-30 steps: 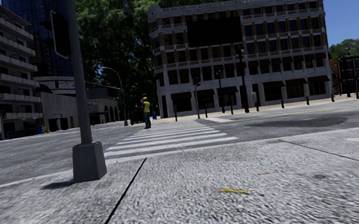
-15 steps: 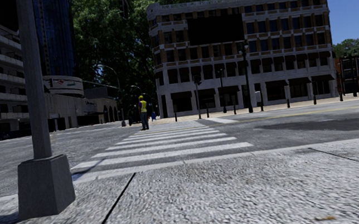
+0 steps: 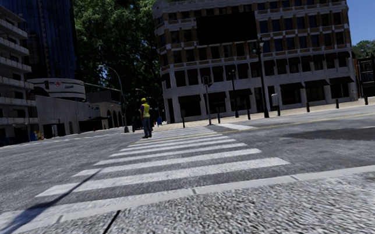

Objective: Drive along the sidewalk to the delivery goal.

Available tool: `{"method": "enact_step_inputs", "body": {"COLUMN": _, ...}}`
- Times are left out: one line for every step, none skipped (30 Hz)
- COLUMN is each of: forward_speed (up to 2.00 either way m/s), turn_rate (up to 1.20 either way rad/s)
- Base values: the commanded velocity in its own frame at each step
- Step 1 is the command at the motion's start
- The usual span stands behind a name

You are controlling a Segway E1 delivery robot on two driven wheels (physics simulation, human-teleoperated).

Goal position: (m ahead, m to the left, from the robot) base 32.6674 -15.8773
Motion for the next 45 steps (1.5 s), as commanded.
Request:
{"method": "enact_step_inputs", "body": {"forward_speed": 2.00, "turn_rate": 0.00}}
{"method": "enact_step_inputs", "body": {"forward_speed": 2.00, "turn_rate": 0.00}}
{"method": "enact_step_inputs", "body": {"forward_speed": 2.00, "turn_rate": 0.00}}
{"method": "enact_step_inputs", "body": {"forward_speed": 2.00, "turn_rate": 0.00}}
{"method": "enact_step_inputs", "body": {"forward_speed": 2.00, "turn_rate": 0.00}}
{"method": "enact_step_inputs", "body": {"forward_speed": 2.00, "turn_rate": 0.00}}
{"method": "enact_step_inputs", "body": {"forward_speed": 2.00, "turn_rate": 0.00}}
{"method": "enact_step_inputs", "body": {"forward_speed": 2.00, "turn_rate": 0.00}}
{"method": "enact_step_inputs", "body": {"forward_speed": 2.00, "turn_rate": 0.00}}
{"method": "enact_step_inputs", "body": {"forward_speed": 2.00, "turn_rate": 0.00}}
{"method": "enact_step_inputs", "body": {"forward_speed": 2.00, "turn_rate": 0.00}}
{"method": "enact_step_inputs", "body": {"forward_speed": 2.00, "turn_rate": 0.00}}
{"method": "enact_step_inputs", "body": {"forward_speed": 2.00, "turn_rate": 0.00}}
{"method": "enact_step_inputs", "body": {"forward_speed": 2.00, "turn_rate": 0.00}}
{"method": "enact_step_inputs", "body": {"forward_speed": 2.00, "turn_rate": 0.00}}
{"method": "enact_step_inputs", "body": {"forward_speed": 2.00, "turn_rate": 0.00}}
{"method": "enact_step_inputs", "body": {"forward_speed": 2.00, "turn_rate": 0.00}}
{"method": "enact_step_inputs", "body": {"forward_speed": 2.00, "turn_rate": 0.00}}
{"method": "enact_step_inputs", "body": {"forward_speed": 2.00, "turn_rate": 0.00}}
{"method": "enact_step_inputs", "body": {"forward_speed": 2.00, "turn_rate": 0.00}}
{"method": "enact_step_inputs", "body": {"forward_speed": 2.00, "turn_rate": 0.00}}
{"method": "enact_step_inputs", "body": {"forward_speed": 2.00, "turn_rate": 0.00}}
{"method": "enact_step_inputs", "body": {"forward_speed": 2.00, "turn_rate": 0.00}}
{"method": "enact_step_inputs", "body": {"forward_speed": 2.00, "turn_rate": 0.00}}
{"method": "enact_step_inputs", "body": {"forward_speed": 2.00, "turn_rate": 0.00}}
{"method": "enact_step_inputs", "body": {"forward_speed": 1.96, "turn_rate": 0.00}}
{"method": "enact_step_inputs", "body": {"forward_speed": 1.89, "turn_rate": 0.00}}
{"method": "enact_step_inputs", "body": {"forward_speed": 1.81, "turn_rate": 0.00}}
{"method": "enact_step_inputs", "body": {"forward_speed": 1.68, "turn_rate": 0.00}}
{"method": "enact_step_inputs", "body": {"forward_speed": 1.68, "turn_rate": 0.00}}
{"method": "enact_step_inputs", "body": {"forward_speed": 1.57, "turn_rate": 0.00}}
{"method": "enact_step_inputs", "body": {"forward_speed": 1.49, "turn_rate": 0.00}}
{"method": "enact_step_inputs", "body": {"forward_speed": 1.39, "turn_rate": 0.00}}
{"method": "enact_step_inputs", "body": {"forward_speed": 1.33, "turn_rate": 0.00}}
{"method": "enact_step_inputs", "body": {"forward_speed": 1.33, "turn_rate": 0.00}}
{"method": "enact_step_inputs", "body": {"forward_speed": 1.29, "turn_rate": 0.00}}
{"method": "enact_step_inputs", "body": {"forward_speed": 1.27, "turn_rate": 0.00}}
{"method": "enact_step_inputs", "body": {"forward_speed": 1.27, "turn_rate": 0.00}}
{"method": "enact_step_inputs", "body": {"forward_speed": 1.27, "turn_rate": 0.00}}
{"method": "enact_step_inputs", "body": {"forward_speed": 1.27, "turn_rate": 0.00}}
{"method": "enact_step_inputs", "body": {"forward_speed": 1.27, "turn_rate": 0.00}}
{"method": "enact_step_inputs", "body": {"forward_speed": 1.27, "turn_rate": 0.00}}
{"method": "enact_step_inputs", "body": {"forward_speed": 1.27, "turn_rate": 0.00}}
{"method": "enact_step_inputs", "body": {"forward_speed": 1.27, "turn_rate": 0.00}}
{"method": "enact_step_inputs", "body": {"forward_speed": 1.27, "turn_rate": 0.00}}
